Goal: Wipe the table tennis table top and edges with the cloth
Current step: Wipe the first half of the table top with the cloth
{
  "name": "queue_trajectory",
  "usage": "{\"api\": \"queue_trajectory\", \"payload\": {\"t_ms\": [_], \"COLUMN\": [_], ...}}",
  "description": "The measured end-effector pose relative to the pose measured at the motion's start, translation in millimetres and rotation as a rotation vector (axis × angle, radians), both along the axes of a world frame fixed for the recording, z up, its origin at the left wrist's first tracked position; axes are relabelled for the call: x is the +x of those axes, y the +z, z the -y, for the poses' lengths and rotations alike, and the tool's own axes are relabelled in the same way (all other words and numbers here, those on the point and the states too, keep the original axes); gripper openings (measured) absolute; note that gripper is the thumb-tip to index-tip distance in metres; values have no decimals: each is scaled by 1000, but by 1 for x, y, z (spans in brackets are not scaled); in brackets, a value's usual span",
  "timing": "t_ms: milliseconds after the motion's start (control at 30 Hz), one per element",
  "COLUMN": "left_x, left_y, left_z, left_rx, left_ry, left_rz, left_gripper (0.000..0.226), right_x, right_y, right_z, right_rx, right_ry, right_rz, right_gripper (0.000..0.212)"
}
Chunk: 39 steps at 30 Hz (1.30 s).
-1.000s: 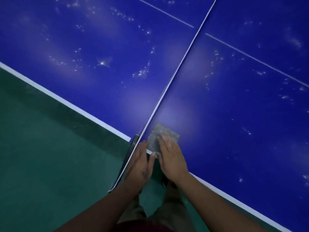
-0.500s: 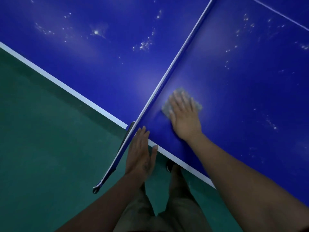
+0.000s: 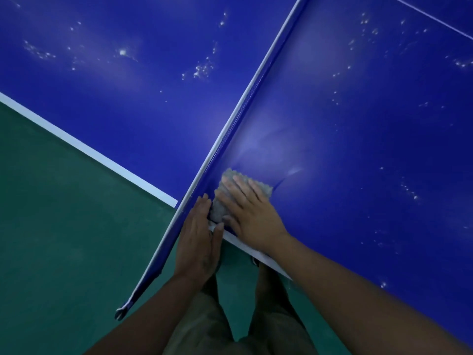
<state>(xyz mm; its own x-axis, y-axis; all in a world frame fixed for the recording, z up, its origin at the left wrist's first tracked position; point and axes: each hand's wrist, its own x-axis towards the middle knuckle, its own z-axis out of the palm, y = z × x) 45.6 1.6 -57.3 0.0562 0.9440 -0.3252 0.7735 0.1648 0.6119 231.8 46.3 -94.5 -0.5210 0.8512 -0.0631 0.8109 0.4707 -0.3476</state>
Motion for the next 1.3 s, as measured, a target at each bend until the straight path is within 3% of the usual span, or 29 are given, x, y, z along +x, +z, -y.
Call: {"api": "queue_trajectory", "payload": {"t_ms": [100,200,333,400,600,700,767,900,1000,1300], "left_x": [-1,4,21,33,72,86,94,115,128,132], "left_y": [-6,-12,-15,-16,-21,-21,-23,-33,-40,-52], "left_z": [-1,-5,-24,-41,-120,-161,-181,-207,-221,-224], "left_rx": [40,58,97,140,249,250,283,313,313,466], "left_ry": [-83,-145,-138,-139,-257,-305,-325,-323,-300,-351], "left_rz": [-88,-160,-73,-6,54,24,1,-26,-63,-270], "left_gripper": [69,69,66,63,56,56,55,55,62,70], "right_x": [32,73,100,88,56,82,108,156,163,142], "right_y": [0,2,6,8,-4,-6,-6,0,8,-1], "right_z": [-57,-127,-148,-119,26,14,-29,-126,-171,-169], "right_rx": [6,27,-28,13,-10,3,2,104,56,156], "right_ry": [40,-303,-704,-657,-101,104,69,-371,-611,-336], "right_rz": [-15,21,72,115,50,11,5,113,137,90], "right_gripper": [60,58,61,61,69,65,64,60,61,58]}}
